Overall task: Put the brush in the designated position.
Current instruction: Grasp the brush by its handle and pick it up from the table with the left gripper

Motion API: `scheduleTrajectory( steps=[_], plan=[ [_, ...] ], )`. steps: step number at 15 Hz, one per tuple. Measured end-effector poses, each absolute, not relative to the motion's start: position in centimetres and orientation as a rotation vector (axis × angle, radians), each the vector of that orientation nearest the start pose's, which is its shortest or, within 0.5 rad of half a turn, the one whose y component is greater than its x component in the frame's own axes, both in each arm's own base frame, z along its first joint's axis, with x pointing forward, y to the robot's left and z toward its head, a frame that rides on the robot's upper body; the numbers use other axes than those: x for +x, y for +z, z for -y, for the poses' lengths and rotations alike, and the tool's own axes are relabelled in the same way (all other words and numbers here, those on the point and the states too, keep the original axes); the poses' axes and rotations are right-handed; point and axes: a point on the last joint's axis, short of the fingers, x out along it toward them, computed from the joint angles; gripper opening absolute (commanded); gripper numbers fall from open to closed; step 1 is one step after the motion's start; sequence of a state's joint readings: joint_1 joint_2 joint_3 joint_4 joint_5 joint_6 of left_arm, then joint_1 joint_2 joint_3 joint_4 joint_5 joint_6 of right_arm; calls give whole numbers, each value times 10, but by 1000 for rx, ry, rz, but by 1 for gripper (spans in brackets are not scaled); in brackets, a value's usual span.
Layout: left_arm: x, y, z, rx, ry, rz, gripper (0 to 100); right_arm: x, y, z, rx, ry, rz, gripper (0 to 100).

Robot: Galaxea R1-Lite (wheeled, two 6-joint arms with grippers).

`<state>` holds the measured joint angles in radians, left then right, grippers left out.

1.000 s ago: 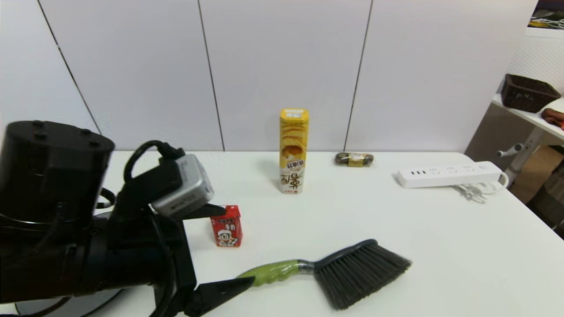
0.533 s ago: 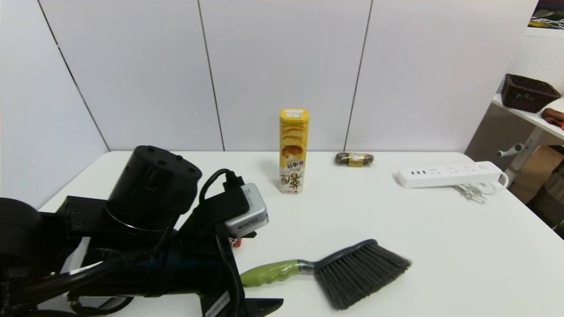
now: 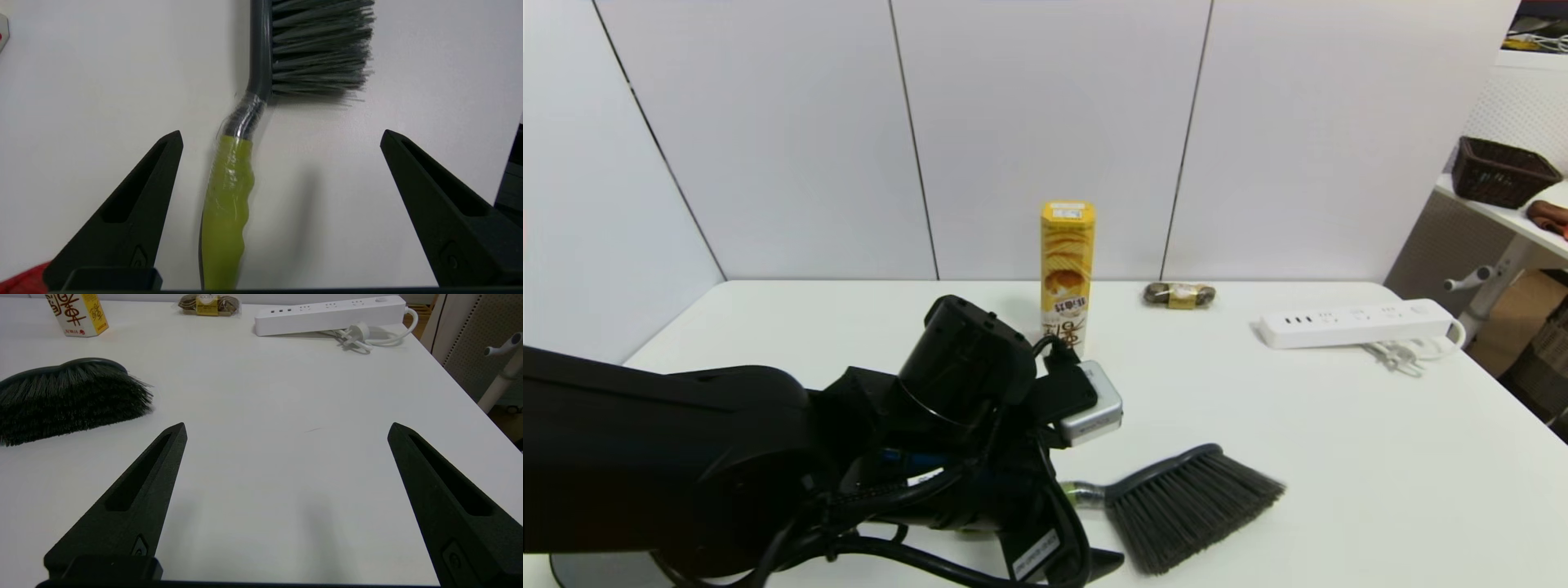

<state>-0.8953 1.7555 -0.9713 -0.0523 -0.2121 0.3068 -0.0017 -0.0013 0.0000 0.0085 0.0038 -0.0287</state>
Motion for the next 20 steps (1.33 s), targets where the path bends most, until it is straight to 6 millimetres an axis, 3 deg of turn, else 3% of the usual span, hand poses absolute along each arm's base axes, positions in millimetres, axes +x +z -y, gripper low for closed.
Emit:
scheduleTrajectory(
  steps=[8,9,16,20],
  plan=[
    [208,124,271,520,-1171,-555,100,-23,75,0,-29,2,-7,100],
    [209,122,272,521,-1171,-556,0,-23,75,0,-29,2,-7,100],
    [212,107,275,535,-1172,-601,0,-23,75,0,-29,2,-7,100],
    [214,109,279,532,-1173,-589,0,-23,75,0,-29,2,-7,100]
  ],
)
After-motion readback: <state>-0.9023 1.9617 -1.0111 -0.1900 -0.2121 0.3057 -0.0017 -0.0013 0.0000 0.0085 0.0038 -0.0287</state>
